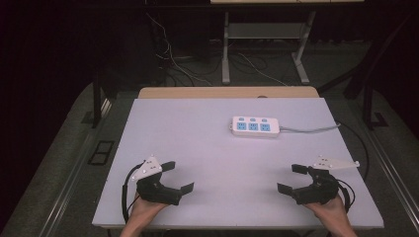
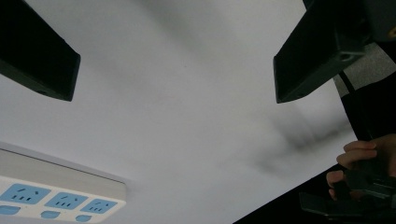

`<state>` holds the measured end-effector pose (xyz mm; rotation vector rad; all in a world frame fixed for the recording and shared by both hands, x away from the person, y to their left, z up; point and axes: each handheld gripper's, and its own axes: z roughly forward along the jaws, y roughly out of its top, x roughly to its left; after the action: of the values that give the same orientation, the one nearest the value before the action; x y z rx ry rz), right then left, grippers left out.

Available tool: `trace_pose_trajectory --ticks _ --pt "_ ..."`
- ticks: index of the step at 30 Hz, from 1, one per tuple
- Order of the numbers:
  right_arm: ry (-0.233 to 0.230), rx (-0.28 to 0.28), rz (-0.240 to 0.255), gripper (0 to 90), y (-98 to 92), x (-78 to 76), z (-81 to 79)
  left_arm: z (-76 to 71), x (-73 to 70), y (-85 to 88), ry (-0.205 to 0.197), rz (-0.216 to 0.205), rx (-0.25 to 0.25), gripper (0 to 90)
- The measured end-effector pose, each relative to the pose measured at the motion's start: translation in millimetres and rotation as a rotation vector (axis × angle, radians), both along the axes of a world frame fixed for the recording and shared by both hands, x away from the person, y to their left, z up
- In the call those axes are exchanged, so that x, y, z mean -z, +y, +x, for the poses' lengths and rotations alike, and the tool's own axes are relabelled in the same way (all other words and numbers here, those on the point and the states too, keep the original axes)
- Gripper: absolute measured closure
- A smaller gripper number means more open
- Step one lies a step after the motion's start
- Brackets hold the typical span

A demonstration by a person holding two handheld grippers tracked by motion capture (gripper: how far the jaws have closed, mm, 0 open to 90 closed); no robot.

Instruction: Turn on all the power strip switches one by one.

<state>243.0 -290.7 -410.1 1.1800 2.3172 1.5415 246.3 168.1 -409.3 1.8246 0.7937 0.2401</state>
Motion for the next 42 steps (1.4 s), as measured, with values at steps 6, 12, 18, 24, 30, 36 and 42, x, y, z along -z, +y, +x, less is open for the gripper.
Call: trace_pose_trajectory --ticks 6,12,18,24,30,36,42 --pt "0.006 -0.005 -0.01 0.4 0.7 0.4 0.1 -0.1 0.2 -0.2 -0.002 0.006 0.002 0.0" --pt "0.014 -0.01 -0.023 0.4 0.9 1.5 0.3 -0.1 0.4 0.3 -0.001 0.006 0.001 0.0" --pt "0.015 -0.005 -0.02 0.4 -1.5 1.0 0.9 1.5 1.8 -0.8 0.003 0.01 0.009 0.0" --pt "0.024 -0.018 -0.015 0.4 -2.3 1.0 1.5 3.0 3.8 1.0 0.011 0.014 0.004 0.0" --pt "0.045 -0.03 -0.028 0.4 0.8 -2.2 6.3 3.1 4.8 3.4 0.013 0.009 -0.007 0.0" --pt "0.049 -0.047 -0.067 0.4 7.5 -5.8 12.6 3.7 5.1 5.0 0.018 0.008 -0.012 0.0" --pt "0.051 -0.056 -0.072 0.4 9.6 -11.7 21.7 3.5 5.3 5.3 0.018 0.006 -0.013 0.0"
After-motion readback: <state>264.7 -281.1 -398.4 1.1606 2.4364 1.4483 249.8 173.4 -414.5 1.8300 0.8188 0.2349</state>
